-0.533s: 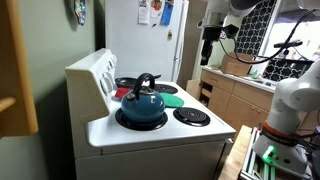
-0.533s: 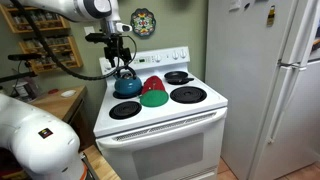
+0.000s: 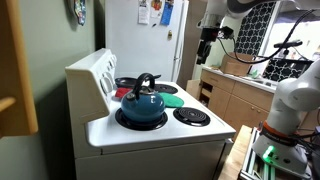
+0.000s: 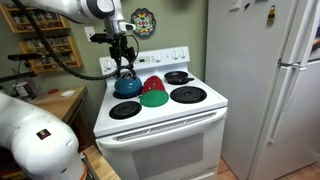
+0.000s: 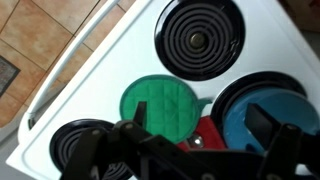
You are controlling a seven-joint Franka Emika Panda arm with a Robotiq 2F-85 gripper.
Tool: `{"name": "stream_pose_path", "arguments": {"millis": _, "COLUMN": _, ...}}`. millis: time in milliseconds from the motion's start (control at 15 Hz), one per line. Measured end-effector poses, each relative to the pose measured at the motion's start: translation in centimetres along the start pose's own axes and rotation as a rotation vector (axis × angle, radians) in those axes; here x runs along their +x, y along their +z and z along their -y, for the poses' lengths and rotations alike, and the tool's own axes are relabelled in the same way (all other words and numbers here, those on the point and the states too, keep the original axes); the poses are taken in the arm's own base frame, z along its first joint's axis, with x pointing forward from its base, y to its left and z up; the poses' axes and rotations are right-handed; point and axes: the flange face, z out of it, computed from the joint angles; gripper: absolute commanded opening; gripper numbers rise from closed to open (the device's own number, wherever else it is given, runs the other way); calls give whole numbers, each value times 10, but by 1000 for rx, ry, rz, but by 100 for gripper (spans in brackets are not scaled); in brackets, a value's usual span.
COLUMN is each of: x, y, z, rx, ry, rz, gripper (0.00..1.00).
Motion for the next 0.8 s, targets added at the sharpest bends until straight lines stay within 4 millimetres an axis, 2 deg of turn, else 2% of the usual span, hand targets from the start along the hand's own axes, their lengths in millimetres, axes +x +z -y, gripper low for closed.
{"name": "stream_pose_path", "arguments": {"millis": 267, "x": 46, "y": 9, "z": -80, "rx": -69, "ry": 187, "rz": -144, "gripper": 100}}
{"name": "stream_pose_path", "arguments": {"millis": 400, "x": 71, "y": 17, "z": -109, "rx": -82, "ry": 289, "rz": -210, "gripper": 100}}
{"name": "stream_pose_path", "arguments": {"millis": 600, "x": 105, "y": 38, "z": -125, "rx": -86, "ry": 366, "rz": -251, "gripper": 100}}
{"name": "stream_pose_path", "arguments": {"millis": 800, "x": 113, "y": 41, "z": -124, "rx": -83, "ry": 376, "rz": -248, "gripper": 100}}
